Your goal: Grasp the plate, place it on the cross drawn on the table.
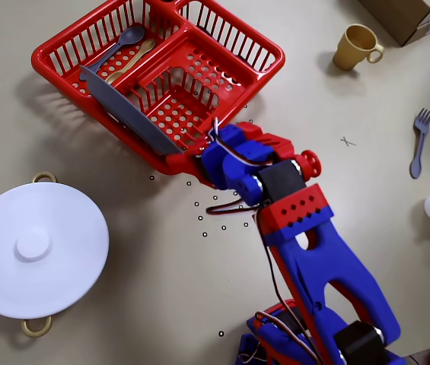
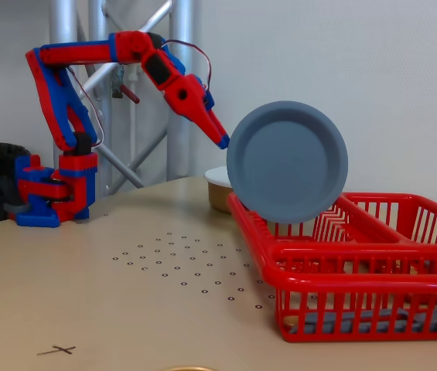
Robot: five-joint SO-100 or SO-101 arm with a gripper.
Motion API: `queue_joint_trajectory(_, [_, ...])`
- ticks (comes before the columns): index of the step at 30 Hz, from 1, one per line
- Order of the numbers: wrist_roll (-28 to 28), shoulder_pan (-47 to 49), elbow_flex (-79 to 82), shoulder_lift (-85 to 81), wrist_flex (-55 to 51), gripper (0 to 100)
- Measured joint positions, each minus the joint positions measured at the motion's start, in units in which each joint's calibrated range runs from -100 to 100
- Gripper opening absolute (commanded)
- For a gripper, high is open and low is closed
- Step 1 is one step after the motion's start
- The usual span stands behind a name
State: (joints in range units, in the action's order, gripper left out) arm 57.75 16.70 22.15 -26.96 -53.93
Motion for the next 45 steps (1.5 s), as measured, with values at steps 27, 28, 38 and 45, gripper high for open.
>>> queue_joint_trajectory(27, [2.3, 7.01, -13.92, 18.22, 3.61, 25])
queue_joint_trajectory(28, [2.3, 7.19, -14.29, 18.55, 3.61, 24])
queue_joint_trajectory(38, [2.34, 9.1, -14.38, 20.02, 3.93, 13])
queue_joint_trajectory(45, [2.49, 9.92, -15.01, 20.67, 3.13, 8])
